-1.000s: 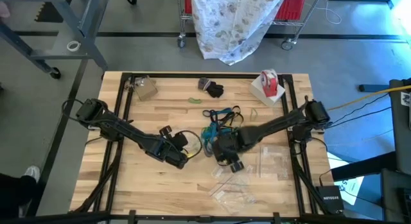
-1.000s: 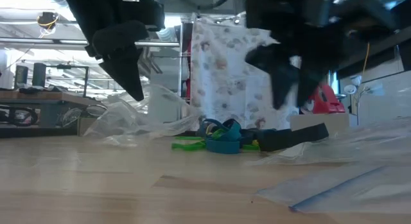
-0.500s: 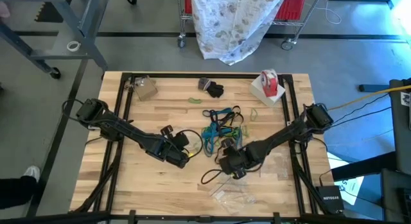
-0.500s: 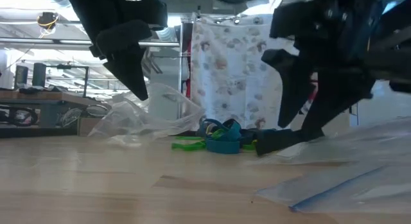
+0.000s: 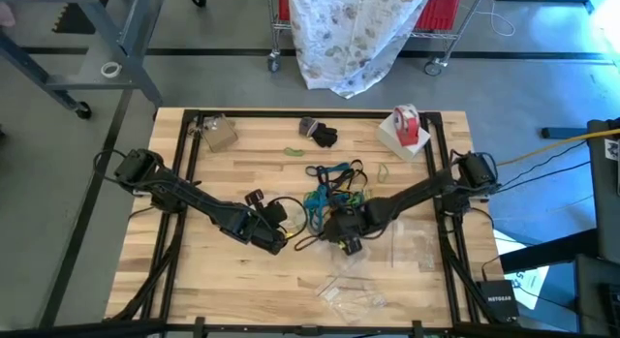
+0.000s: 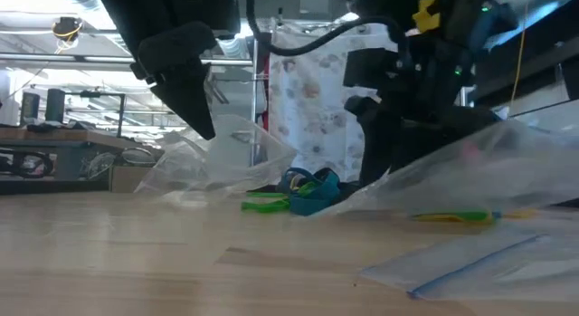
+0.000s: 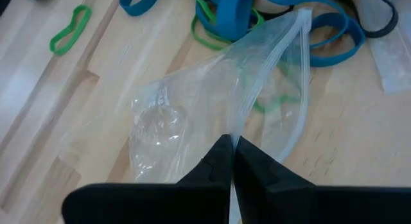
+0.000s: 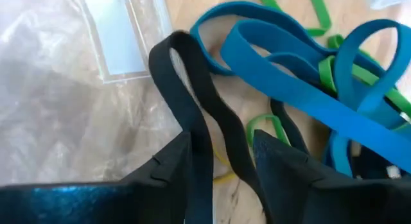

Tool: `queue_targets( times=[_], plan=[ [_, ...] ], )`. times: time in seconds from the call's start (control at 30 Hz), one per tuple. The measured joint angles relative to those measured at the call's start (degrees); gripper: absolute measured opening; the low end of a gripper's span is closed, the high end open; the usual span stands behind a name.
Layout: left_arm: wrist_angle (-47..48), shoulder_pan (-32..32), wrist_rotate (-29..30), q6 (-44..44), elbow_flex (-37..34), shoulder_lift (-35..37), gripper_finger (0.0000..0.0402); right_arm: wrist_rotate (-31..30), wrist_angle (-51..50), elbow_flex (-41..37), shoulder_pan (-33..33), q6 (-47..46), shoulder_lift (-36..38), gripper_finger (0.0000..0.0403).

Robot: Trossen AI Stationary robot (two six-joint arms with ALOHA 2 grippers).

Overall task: Sort rubber bands
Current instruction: Put the black rubber band into the transparent zip bag

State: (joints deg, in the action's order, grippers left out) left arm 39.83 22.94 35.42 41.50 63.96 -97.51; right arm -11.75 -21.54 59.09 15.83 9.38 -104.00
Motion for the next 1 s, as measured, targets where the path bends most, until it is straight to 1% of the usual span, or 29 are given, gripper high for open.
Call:
queue_targets(
  times=[0.07,0.3,0.37,0.47,0.6,0.63,0.67,0.8,0.87,1.0],
  plan=[
    [-0.08,0.00,-0.02,0.00,0.00,0.00,0.0000,2.85,1.38,0.04,-1.01,0.07,-0.47,0.0158],
    [-0.26,0.00,-0.02,0.00,0.00,0.00,0.0000,7.94,2.99,0.22,-3.77,1.19,-2.70,0.0158],
    [-0.26,0.00,-0.02,0.02,0.00,0.00,0.0000,8.59,3.04,0.26,-3.97,1.17,-2.78,0.0153],
    [-0.25,0.00,-0.02,0.00,0.00,0.00,0.0000,8.53,2.69,0.45,-3.80,1.19,-2.64,0.0121],
    [-0.28,0.00,-0.02,0.00,0.00,0.00,0.0000,8.10,0.89,0.94,-3.11,1.19,-1.57,0.0036],
    [-0.17,0.00,-0.04,0.02,0.00,-0.02,0.0000,7.92,0.45,0.94,-3.10,1.38,-1.22,0.0019],
    [-0.18,0.00,-0.02,0.00,0.00,-0.02,0.0000,7.90,-0.01,0.94,-3.10,1.42,-0.71,0.0010],
    [-0.22,0.00,-0.02,-0.10,0.00,-0.02,0.0000,7.76,-2.61,0.92,-3.10,-0.15,1.85,0.0009],
    [-0.35,0.00,-0.02,-0.08,0.00,-0.02,0.0000,7.79,-3.85,0.92,-3.08,-0.41,4.17,0.0004],
    [-0.35,0.00,-0.02,0.00,-0.02,-0.02,0.0000,7.87,-5.07,0.92,-2.60,-1.61,9.13,0.0004]
  ],
)
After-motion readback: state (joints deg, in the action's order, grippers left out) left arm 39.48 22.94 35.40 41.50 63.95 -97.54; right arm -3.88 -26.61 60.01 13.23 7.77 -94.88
